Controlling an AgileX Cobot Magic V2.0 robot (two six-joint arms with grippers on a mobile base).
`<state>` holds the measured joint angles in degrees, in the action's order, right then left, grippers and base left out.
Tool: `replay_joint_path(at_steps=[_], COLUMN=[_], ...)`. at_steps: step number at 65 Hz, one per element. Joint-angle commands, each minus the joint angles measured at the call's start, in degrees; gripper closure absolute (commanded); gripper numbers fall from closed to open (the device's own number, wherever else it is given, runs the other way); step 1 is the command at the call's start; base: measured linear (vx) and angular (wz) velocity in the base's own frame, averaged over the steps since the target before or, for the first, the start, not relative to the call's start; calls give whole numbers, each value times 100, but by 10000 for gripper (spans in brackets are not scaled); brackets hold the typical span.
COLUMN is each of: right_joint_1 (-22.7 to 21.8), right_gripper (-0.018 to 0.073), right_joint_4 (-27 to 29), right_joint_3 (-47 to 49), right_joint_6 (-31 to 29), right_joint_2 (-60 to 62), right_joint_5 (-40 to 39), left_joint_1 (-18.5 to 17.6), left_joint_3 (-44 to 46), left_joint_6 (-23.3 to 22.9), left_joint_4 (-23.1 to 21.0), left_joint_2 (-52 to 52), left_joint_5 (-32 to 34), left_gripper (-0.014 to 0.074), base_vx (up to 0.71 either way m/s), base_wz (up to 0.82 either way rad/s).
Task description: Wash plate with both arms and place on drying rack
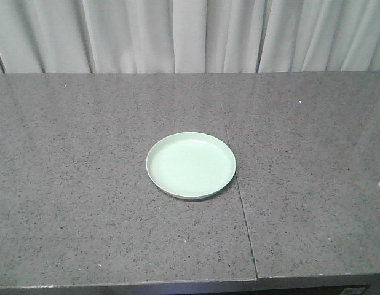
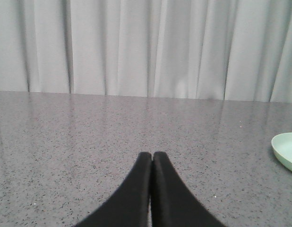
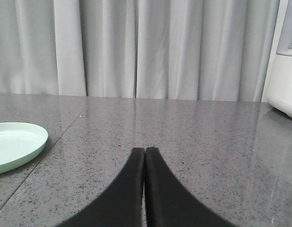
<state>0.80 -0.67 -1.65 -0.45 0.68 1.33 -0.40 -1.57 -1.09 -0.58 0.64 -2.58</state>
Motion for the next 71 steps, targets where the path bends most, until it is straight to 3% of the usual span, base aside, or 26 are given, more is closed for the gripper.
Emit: replay_joint_path(at_steps=[1,36,49,57,71], right_joint_1=[-38,-38,-38,-38,-38], right_gripper=[566,566,565,564,560], right_joint_4=[-41,-41,184,266,261], right_joint_3=[-6,-6,129,783,2499], right_joint_6=[2,14,280,280,-138], right_joint_2=[25,25,20,-190,-1188], right_joint_5=[-453,-475,-1228,-828,696], left_joint_1=[5,5,5,5,5], left_joint_3=[187,187,187,187,187], left_joint_6=[-47,-47,-47,-47,-47], left_joint_4=[-41,-41,-41,-41,-41], left_joint_2=[87,87,87,87,87], left_joint_5=[439,439,439,439,439], left_gripper=[603,603,603,603,603], base_vx=[0,0,0,0,0], base_wz=[0,0,0,0,0])
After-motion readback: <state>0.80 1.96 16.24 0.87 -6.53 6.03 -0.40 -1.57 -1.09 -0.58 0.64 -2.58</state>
